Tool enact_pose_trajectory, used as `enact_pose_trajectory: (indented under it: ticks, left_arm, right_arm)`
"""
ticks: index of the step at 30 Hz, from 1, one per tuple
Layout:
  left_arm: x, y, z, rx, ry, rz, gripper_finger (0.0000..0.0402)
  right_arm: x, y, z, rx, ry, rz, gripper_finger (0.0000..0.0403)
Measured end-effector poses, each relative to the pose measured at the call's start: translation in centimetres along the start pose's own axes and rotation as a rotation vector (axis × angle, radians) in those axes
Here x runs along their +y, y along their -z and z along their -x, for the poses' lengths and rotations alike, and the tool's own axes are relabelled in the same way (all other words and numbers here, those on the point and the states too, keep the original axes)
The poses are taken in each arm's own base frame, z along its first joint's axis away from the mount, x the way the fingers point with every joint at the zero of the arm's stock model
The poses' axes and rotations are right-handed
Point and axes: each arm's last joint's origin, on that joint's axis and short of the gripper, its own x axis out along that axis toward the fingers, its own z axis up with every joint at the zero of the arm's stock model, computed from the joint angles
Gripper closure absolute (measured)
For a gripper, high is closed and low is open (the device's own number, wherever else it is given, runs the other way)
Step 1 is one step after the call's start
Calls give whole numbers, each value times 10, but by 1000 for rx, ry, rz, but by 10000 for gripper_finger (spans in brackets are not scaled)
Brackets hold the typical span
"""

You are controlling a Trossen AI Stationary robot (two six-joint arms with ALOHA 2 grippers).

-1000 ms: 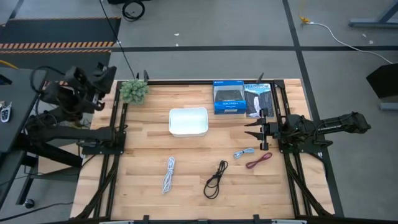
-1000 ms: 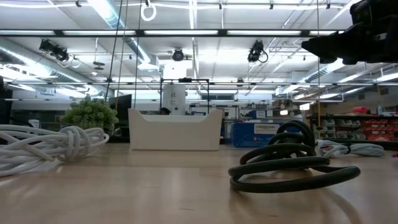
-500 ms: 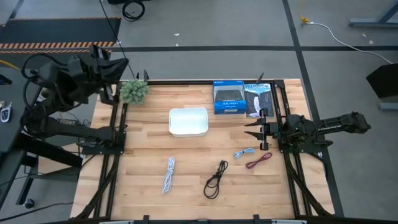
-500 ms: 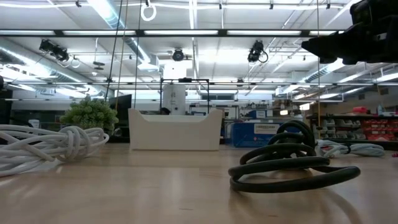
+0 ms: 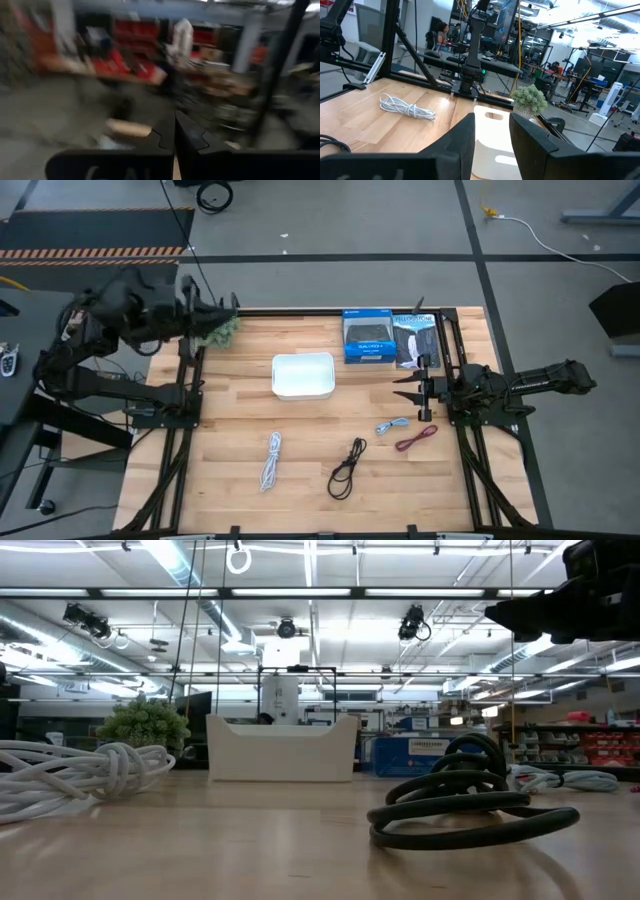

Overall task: Pick and place USB-C Cables
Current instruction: Put the white charger cable into the white bin

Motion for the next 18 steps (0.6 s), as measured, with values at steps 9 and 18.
enact_pose_trajectory:
  ticks: [9,18]
  left_arm:
    - [-6,22,-4,237,17,453,396]
    - [-16,47,-12,487,-67,760,395]
  right_arm:
    - [0,0,0,0,0,0,275]
    - [0,0,0,0,0,0,275]
